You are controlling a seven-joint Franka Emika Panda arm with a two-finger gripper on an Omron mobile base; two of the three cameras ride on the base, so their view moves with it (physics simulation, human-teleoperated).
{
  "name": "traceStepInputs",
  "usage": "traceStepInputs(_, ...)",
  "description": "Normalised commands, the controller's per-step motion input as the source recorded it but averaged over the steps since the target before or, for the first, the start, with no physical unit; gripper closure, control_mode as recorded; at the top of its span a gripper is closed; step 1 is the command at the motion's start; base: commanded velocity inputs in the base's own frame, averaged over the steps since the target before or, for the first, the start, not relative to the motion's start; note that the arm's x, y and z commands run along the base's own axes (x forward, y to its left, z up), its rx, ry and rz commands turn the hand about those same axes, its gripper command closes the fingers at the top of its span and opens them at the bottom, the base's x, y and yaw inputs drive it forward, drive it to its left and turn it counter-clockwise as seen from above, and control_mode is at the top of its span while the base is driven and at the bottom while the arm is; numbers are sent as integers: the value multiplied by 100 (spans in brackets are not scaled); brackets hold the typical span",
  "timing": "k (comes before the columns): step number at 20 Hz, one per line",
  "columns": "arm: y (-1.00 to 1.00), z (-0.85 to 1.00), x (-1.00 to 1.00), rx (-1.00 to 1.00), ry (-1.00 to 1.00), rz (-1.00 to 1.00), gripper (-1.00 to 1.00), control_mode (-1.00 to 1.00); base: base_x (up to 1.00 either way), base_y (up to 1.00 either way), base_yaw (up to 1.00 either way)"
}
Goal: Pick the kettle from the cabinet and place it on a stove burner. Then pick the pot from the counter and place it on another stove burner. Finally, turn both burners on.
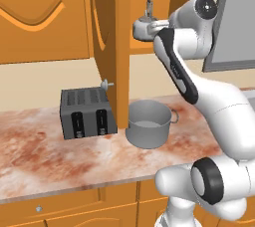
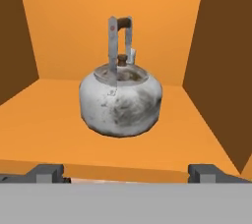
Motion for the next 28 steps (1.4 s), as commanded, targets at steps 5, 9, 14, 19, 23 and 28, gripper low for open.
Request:
traceStepInputs(5, 1, 6, 21, 0, 6, 0, -100, -100, 0, 0, 0)
traceStepInputs(9, 0, 14, 19, 0, 6, 0, -100, -100, 0, 0, 0)
traceStepInputs(14, 0, 24, 18, 0, 3, 0, -100, -100, 0, 0, 0)
traceStepInputs(19, 1, 19, 7, 0, 0, 0, -100, -100, 0, 0, 0)
traceStepInputs(23, 3, 0, 0, 0, 0, 0, -100, -100, 0, 0, 0)
traceStepInputs(28, 8, 7, 0, 0, 0, 0, -100, -100, 0, 0, 0)
